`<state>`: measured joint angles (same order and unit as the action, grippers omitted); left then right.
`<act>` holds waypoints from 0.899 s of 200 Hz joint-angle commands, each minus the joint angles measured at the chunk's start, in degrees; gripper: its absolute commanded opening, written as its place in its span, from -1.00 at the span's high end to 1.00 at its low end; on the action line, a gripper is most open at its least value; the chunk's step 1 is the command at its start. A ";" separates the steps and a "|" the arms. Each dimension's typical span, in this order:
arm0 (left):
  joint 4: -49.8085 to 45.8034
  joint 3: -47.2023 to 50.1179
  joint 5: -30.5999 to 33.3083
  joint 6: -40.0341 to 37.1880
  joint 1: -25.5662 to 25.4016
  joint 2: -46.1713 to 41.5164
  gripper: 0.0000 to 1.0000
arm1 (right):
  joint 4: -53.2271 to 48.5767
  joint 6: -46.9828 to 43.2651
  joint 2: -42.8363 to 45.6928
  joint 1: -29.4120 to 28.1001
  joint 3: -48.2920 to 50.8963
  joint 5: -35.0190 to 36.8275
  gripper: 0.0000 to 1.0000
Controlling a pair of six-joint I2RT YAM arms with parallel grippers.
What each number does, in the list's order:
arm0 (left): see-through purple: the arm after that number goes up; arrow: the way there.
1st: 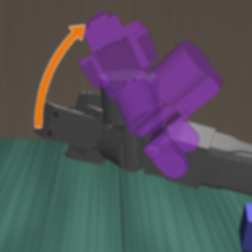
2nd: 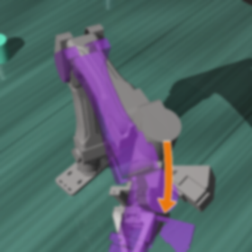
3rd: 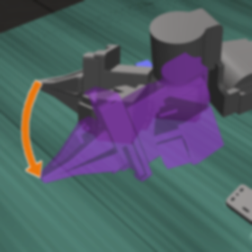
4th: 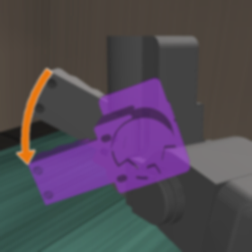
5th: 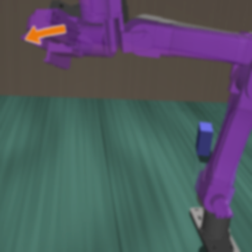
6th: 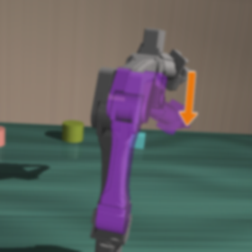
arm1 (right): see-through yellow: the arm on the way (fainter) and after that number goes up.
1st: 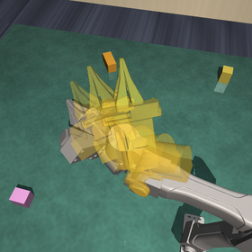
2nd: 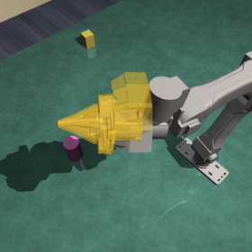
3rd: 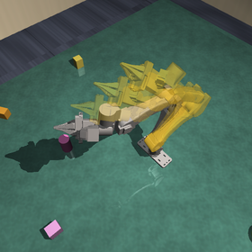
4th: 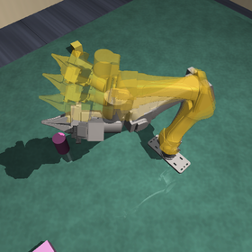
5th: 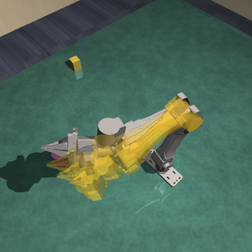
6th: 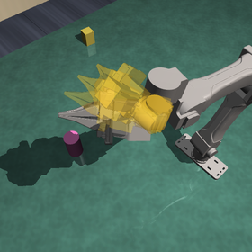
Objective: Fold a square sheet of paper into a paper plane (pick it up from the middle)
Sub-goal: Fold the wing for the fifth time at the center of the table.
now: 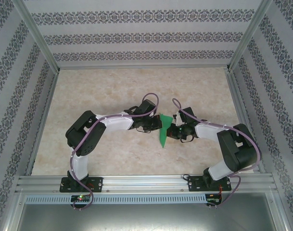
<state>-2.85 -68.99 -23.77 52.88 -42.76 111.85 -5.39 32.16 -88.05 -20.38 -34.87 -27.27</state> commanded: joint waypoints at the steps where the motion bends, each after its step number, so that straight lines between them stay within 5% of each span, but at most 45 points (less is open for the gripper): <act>1: -1.97 -2.21 -0.87 -0.95 -0.92 1.60 0.85 | -0.28 -2.14 -2.29 0.15 -0.20 2.33 0.95; 180: -2.86 -8.43 -2.07 -1.20 -1.97 8.16 0.85 | 4.10 -1.32 -1.78 0.82 1.82 -0.25 0.99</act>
<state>-3.97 -75.57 -25.32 52.88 -43.92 118.80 -3.84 31.14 -88.42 -19.97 -34.46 -28.60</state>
